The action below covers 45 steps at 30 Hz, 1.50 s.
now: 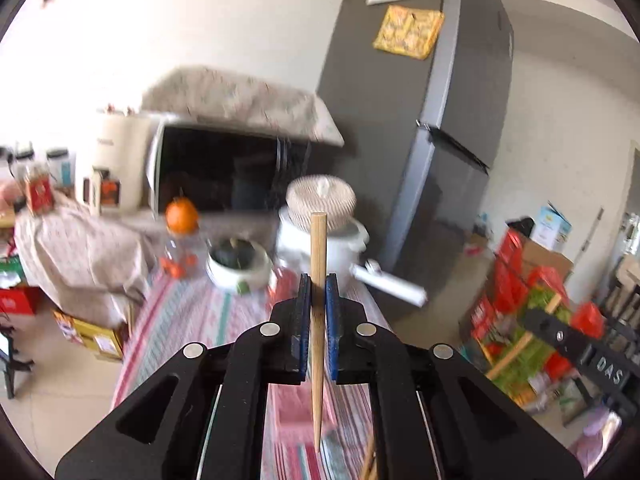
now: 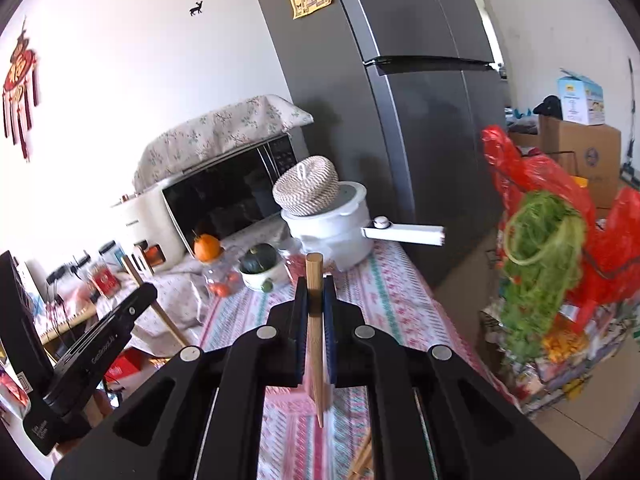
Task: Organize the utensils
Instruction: 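Lift the held chopsticks with both tools and carry them over the pink basket, then lower the chopsticks into the pink basket and open both tools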
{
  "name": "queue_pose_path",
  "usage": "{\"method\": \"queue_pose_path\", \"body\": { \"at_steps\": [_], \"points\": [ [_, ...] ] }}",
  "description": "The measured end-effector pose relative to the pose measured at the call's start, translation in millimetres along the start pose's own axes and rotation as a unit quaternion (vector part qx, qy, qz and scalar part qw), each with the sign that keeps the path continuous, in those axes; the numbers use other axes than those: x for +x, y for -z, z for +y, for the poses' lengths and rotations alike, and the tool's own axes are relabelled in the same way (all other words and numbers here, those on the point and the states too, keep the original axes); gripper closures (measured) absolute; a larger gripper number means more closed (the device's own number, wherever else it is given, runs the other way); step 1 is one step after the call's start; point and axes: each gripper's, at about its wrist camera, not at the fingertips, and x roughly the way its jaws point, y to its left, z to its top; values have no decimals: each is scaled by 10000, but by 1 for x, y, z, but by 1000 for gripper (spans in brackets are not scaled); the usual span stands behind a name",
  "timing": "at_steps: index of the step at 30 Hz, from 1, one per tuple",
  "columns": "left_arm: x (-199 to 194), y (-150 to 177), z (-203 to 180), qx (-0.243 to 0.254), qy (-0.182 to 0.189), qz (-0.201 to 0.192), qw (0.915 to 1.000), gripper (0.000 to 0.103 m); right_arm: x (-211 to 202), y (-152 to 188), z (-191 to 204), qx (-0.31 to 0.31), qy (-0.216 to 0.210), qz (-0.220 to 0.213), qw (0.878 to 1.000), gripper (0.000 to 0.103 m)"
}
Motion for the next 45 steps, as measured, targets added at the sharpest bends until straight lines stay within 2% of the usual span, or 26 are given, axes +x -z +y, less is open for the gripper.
{"method": "queue_pose_path", "body": {
  "at_steps": [6, 9, 11, 15, 17, 19, 23, 27, 28, 29, 30, 32, 34, 36, 39, 41, 43, 45],
  "points": [
    [40, 1, 10, -259, -318, -87, 9991, 97, 37, -7, 10, 66, -228, -4, 9997, 95],
    [66, 15, 20, -430, -374, 226, 9981, 95, 53, -7, 14, 69, -241, -38, 9997, 95],
    [76, 25, 30, -596, -462, 484, 9960, 83, 67, -5, 13, 123, -266, 32, 9996, 95],
    [68, 34, 48, -829, -657, 525, 9930, 80, 87, 2, 10, 244, -267, 153, 9992, 96],
    [59, 29, 52, -801, -698, 380, 9936, 79, 97, 6, 10, 307, -268, 199, 9990, 96],
    [49, 23, 53, -781, -678, 215, 9944, 71, 107, 9, 11, 340, -242, 227, 9989, 96],
    [43, 20, 51, -726, -640, 101, 9953, 68, 126, 18, 15, 438, -243, 295, 9983, 95],
    [50, 27, 48, -562, -698, 263, 9956, 68, 154, 37, 19, 451, -196, 621, 9969, 85],
    [50, 28, 48, -532, -698, 281, 9958, 68, 155, 39, 20, 404, -167, 647, 9969, 80],
    [49, 29, 47, -494, -707, 282, 9959, 68, 154, 42, 21, 314, -95, 638, 9974, 68],
    [47, 29, 46, -451, -727, 276, 9959, 68, 151, 43, 22, 266, -50, 605, 9978, 64],
    [44, 31, 45, -417, -738, 284, 9960, 67, 144, 44, 22, 173, 76, 546, 9983, 63],
    [40, 32, 43, -389, -751, 295, 9960, 63, 135, 43, 21, 85, 199, 499, 9985, 56],
    [35, 35, 41, -351, -765, 281, 9961, 54, 126, 42, 21, -15, 353, 414, 9985, 45],
    [28, 43, 37, -279, -847, 289, 9956, 47, 112, 45, 17, -152, 655, 303, 9973, 32],
    [24, 49, 36, -258, -879, 341, 9952, 42, 104, 50, 14, -292, 936, 274, 9948, 30],
    [21, 56, 35, -237, -894, 415, 9948, 30, 99, 56, 11, -400, 1125, 315, 9923, 24],
    [18, 64, 34, -197, -899, 500, 9945, 24, 94, 65, 6, -520, 1338, 409, 9888, 19]
  ]
}}
